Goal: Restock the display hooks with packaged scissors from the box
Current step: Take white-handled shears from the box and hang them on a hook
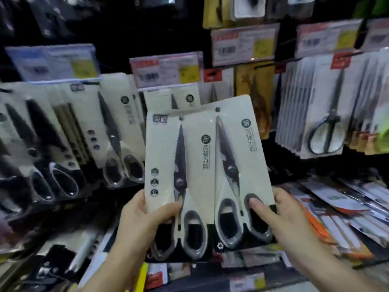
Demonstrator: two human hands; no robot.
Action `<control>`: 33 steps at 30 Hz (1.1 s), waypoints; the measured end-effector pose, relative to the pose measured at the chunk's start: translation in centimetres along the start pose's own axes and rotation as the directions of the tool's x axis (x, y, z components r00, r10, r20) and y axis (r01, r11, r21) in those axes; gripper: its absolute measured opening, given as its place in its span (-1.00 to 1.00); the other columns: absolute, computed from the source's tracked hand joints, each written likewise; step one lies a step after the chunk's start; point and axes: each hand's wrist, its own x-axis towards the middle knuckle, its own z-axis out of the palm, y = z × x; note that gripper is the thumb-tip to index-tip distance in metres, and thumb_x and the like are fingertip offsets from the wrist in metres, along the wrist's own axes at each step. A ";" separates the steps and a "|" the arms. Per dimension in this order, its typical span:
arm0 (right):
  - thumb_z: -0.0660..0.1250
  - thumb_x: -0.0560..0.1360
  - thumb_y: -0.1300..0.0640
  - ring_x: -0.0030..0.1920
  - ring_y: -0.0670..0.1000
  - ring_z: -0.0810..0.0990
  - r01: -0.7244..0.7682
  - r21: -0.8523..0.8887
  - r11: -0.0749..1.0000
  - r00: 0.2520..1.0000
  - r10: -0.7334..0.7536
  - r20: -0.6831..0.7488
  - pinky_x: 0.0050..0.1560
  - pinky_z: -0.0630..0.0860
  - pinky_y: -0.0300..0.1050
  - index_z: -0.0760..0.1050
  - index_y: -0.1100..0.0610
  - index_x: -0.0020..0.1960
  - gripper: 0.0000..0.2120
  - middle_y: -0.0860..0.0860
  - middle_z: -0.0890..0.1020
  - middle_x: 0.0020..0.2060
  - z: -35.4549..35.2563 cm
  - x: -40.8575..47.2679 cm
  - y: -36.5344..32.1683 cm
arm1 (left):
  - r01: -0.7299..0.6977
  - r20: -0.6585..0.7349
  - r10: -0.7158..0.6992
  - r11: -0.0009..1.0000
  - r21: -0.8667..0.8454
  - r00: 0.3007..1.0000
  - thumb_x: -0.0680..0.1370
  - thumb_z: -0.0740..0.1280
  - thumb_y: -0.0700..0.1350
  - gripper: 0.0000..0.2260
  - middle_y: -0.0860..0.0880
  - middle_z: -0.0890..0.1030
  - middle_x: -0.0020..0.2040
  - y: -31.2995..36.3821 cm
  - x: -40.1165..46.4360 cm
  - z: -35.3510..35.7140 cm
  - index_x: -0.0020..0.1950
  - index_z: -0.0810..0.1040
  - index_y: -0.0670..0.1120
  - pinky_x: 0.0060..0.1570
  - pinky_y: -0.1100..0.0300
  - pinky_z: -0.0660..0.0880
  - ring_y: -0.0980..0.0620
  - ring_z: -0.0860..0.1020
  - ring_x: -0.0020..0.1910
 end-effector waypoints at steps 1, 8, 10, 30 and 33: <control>0.43 0.27 -0.12 -0.07 0.05 0.64 0.012 0.007 1.000 1.000 -0.012 0.018 -0.01 0.53 0.08 0.53 0.03 -0.09 -0.69 -0.05 0.70 -0.15 1.6 0.1 -0.7 | -0.018 -0.012 0.018 1.000 -0.015 1.000 0.06 0.55 -0.11 -0.55 -0.10 0.72 -0.16 0.5 0.2 -1.6 -0.08 0.61 -0.11 -0.22 0.08 0.55 -0.09 0.67 -0.19; 0.48 0.32 -0.01 -0.05 0.06 0.63 0.091 0.047 0.995 0.990 -0.096 0.106 0.00 0.51 0.04 0.54 0.03 -0.10 -0.78 -0.02 0.69 -0.16 12.8 0.5 -2.6 | -0.077 -0.165 0.062 0.994 -0.082 0.984 0.11 0.52 -0.25 -0.57 -0.14 0.72 -0.16 1.8 1.7 -12.0 -0.04 0.61 -0.17 -0.25 0.10 0.59 -0.13 0.68 -0.18; 0.43 0.40 0.17 -0.08 0.01 0.63 0.101 0.063 0.993 0.984 -0.109 0.140 -0.01 0.51 0.00 0.52 0.05 -0.10 -0.88 -0.01 0.69 -0.16 15.2 0.7 -3.0 | -0.082 -0.229 0.053 0.989 -0.121 0.972 0.13 0.54 -0.30 -0.57 -0.16 0.72 -0.15 1.6 1.9 -14.0 -0.03 0.60 -0.18 -0.16 0.02 0.58 -0.19 0.66 -0.14; 0.35 0.42 0.21 -0.13 -0.16 0.66 0.126 0.316 0.940 0.961 -0.195 0.196 -0.17 0.54 -0.35 0.49 0.07 -0.01 -0.84 -0.07 0.71 -0.16 22.6 2.7 -4.9 | -0.137 -0.348 0.043 0.958 -0.251 0.936 0.26 0.44 -0.30 -0.69 -0.10 0.72 -0.17 1.3 2.5 -18.9 -0.02 0.59 -0.16 -0.36 0.19 0.59 -0.06 0.69 -0.24; 0.36 0.37 0.13 -0.10 -0.12 0.66 0.087 0.329 0.940 0.962 -0.165 0.216 -0.16 0.54 -0.33 0.50 0.08 0.01 -0.79 -0.07 0.71 -0.14 22.9 2.2 -4.3 | -0.145 -0.327 0.048 0.950 -0.278 0.944 0.19 0.44 -0.23 -0.64 -0.08 0.72 -0.20 1.3 2.5 -18.9 -0.02 0.59 -0.15 -0.42 0.26 0.57 0.01 0.69 -0.31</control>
